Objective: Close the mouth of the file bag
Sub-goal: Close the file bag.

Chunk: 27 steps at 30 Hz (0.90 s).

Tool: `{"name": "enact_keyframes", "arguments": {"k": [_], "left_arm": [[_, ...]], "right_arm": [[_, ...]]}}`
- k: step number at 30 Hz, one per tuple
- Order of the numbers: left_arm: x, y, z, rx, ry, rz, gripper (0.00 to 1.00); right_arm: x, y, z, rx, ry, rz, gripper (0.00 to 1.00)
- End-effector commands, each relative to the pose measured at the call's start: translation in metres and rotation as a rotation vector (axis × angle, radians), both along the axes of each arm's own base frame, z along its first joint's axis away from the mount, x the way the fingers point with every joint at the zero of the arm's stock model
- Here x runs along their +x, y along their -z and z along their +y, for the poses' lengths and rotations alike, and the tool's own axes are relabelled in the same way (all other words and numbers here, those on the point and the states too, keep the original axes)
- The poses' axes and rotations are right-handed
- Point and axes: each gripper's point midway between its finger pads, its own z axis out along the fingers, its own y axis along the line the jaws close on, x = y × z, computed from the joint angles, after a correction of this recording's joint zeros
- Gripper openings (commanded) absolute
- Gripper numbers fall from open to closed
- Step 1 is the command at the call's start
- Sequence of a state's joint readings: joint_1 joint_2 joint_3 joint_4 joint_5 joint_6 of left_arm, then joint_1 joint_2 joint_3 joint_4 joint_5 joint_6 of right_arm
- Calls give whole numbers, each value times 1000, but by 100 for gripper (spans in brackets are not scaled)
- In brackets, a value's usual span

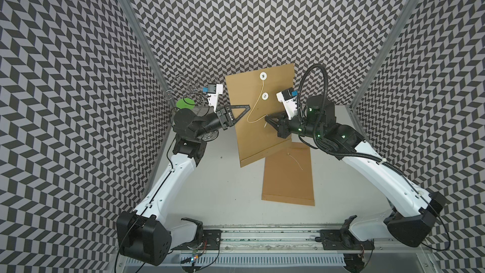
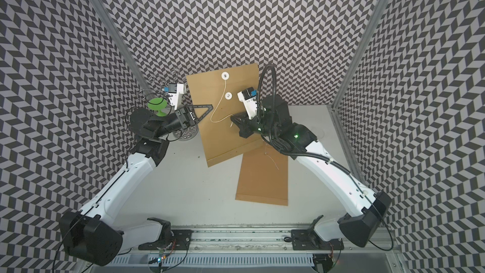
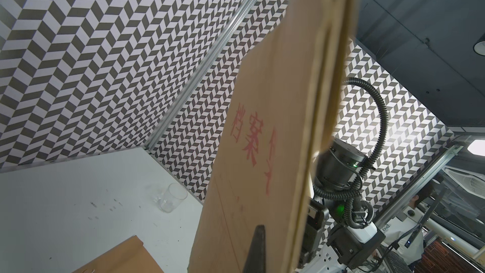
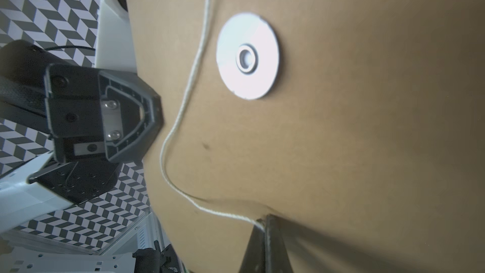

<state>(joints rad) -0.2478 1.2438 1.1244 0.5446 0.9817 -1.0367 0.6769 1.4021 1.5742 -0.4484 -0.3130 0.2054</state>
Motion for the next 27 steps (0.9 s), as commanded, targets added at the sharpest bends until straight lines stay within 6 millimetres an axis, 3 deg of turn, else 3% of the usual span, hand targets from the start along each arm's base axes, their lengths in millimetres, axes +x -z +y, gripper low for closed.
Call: {"name": "enact_keyframes", "arguments": {"k": [1, 15, 27], "left_arm": [[-18, -19, 1, 7, 33, -104, 0], [-36, -25, 0, 23, 77, -147, 0], [-46, -25, -5, 37, 113, -168, 0]], "right_arm": [[0, -25, -15, 46, 22, -43, 0], [32, -22, -45, 32, 141, 9, 0], [46, -26, -57, 38, 181, 16, 0]]}}
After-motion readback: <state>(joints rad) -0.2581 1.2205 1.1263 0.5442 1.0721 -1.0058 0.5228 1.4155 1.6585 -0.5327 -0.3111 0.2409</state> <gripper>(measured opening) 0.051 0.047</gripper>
